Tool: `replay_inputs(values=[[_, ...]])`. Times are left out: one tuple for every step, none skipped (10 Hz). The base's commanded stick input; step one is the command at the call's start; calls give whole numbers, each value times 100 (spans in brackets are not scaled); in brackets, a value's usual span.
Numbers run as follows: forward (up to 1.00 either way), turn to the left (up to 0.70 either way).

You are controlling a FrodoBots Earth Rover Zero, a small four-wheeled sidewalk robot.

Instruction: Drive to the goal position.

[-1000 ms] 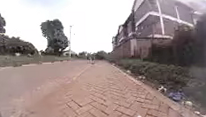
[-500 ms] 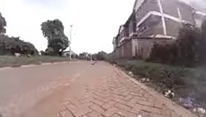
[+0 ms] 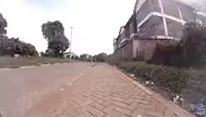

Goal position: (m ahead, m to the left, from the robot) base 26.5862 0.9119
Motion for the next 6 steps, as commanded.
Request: replay_inputs(values=[[50, 0], [50, 0], [50, 0], [50, 0], [50, 0], [50, 0]])
